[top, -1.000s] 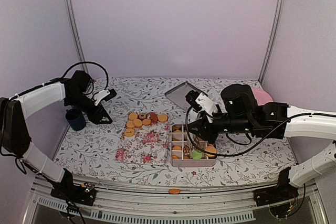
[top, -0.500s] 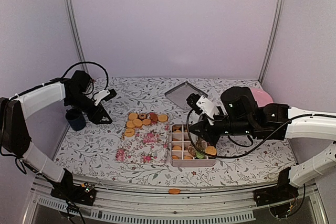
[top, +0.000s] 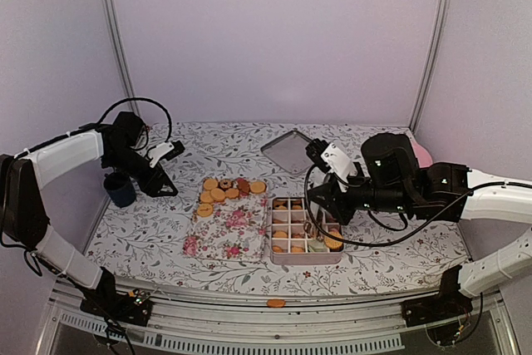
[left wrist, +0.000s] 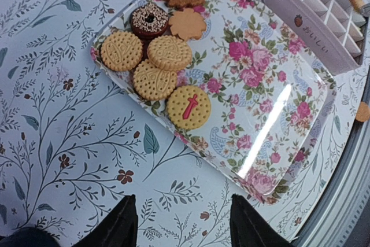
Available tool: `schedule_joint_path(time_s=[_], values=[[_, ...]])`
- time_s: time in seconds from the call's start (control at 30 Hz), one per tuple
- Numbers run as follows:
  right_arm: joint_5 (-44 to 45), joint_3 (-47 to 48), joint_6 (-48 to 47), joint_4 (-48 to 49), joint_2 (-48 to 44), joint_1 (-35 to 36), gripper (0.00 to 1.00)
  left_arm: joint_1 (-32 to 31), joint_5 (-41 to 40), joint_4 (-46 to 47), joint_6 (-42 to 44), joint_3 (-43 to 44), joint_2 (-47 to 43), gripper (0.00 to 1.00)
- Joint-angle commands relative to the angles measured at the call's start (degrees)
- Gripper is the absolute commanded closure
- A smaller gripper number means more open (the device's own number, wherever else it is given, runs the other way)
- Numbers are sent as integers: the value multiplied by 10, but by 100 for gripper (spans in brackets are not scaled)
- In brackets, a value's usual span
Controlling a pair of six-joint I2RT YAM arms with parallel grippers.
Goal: Pack the cookies
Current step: Adjust the fake cookies on the plate.
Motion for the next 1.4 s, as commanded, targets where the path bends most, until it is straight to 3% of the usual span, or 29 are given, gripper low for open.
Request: schedule_joint_path(time_s=[0.0, 0.13, 0.2, 0.53, 0.77, 1.2, 1.37], values=[[34, 1, 0, 10, -17, 4, 79, 5, 6, -5, 5, -5, -6, 45], [59, -2, -9, 5, -18, 3, 65, 5, 5, -6, 6, -5, -9, 45], [56, -3, -9, 0, -15, 3, 63, 5, 5, -5, 6, -6, -9, 45], [68, -20, 4, -18, -14, 3, 66, 5, 5, -5, 6, -5, -6, 45], [95, -16, 4, -15, -24, 3, 80, 5, 6, -5, 6, -6, -5, 45], [95, 8, 28, -12, -51, 1, 80, 5, 7, -6, 7, -5, -8, 45], [60, 0, 47, -10, -76, -46, 77, 5, 8, -7, 7, -5, -8, 45]])
